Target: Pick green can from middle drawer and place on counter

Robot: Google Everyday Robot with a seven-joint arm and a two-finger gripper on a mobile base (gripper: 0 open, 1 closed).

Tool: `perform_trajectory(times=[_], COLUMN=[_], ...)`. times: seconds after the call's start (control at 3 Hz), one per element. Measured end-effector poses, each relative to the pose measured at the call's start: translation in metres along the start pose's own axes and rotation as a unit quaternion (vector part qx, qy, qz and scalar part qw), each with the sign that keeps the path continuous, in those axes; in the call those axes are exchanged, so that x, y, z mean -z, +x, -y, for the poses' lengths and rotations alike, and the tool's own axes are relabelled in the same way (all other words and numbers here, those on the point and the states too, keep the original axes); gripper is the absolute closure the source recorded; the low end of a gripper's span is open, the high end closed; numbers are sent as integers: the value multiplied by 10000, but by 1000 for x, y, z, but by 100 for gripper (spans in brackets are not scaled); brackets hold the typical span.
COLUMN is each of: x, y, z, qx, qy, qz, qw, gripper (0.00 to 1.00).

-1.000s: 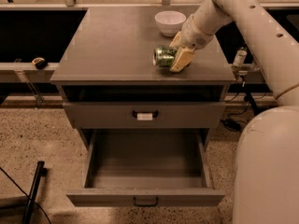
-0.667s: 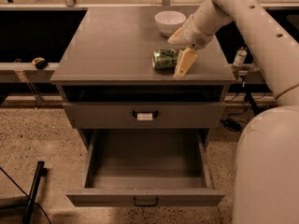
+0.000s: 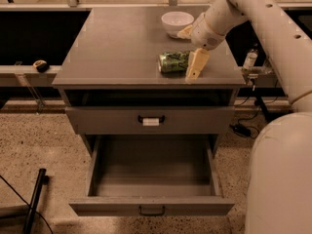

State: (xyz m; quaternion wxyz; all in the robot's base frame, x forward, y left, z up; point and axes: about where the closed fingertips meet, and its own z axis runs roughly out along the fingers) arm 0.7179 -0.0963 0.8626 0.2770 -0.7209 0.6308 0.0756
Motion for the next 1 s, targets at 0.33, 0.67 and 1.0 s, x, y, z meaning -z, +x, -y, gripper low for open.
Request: perform_trajectory(times=[0.33, 0.67, 1.0], x=[46, 86, 83], y=[2, 13, 12], z=[-7, -13, -9], qx=[225, 342, 343], qy=[76, 228, 276], qz=[206, 275, 296], qw=[9995, 9988, 9986], gripper=[0, 0, 0])
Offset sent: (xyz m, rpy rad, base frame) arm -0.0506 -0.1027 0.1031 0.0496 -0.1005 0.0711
